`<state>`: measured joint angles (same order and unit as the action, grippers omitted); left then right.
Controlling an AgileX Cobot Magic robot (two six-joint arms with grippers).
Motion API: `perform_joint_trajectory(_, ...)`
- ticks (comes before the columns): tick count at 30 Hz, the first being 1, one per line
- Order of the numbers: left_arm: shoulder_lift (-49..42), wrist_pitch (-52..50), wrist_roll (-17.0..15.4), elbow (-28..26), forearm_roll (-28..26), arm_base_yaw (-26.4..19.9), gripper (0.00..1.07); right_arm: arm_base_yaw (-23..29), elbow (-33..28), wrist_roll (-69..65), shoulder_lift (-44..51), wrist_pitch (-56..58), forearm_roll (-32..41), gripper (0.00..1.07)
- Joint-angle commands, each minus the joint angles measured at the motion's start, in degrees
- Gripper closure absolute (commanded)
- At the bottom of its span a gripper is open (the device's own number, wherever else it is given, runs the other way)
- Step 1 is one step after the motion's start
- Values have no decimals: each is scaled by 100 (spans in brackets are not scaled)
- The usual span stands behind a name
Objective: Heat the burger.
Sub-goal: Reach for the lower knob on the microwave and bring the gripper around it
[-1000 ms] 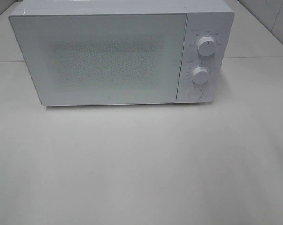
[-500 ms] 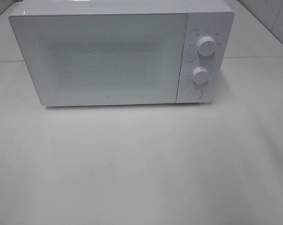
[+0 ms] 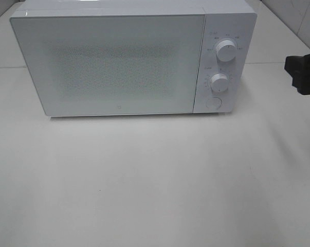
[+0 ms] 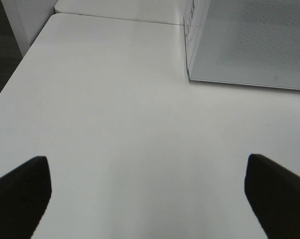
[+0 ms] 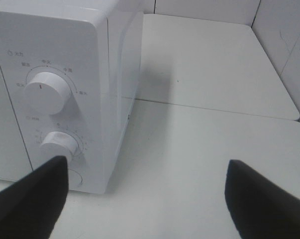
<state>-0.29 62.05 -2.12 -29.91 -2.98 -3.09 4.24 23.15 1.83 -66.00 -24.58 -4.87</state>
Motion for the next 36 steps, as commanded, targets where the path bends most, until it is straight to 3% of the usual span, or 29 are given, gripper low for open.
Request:
perform_joint_trajectory(1,-86,-80,6,17,-34,-17,9,178,0,561,-453,-544,361,31)
perform_joint_trajectory(11,-86,-80,6,17,-34,-17,9,1071,0,1621,-968,-1255,1696,31)
perform_joint_trajectory(20,-86,-80,6,17,-34,-17,9,2137,0,2595,-1335,-2149,3369,31)
perform_joint_trajectory(30,-86,-80,6,17,-34,-17,9,3042,6,2406,-2149,-3443,4011,31)
perform_joint_trajectory(36,-86,-80,6,17,-34,-17,9,3226,11,2395,-2532,-3787,4475,31)
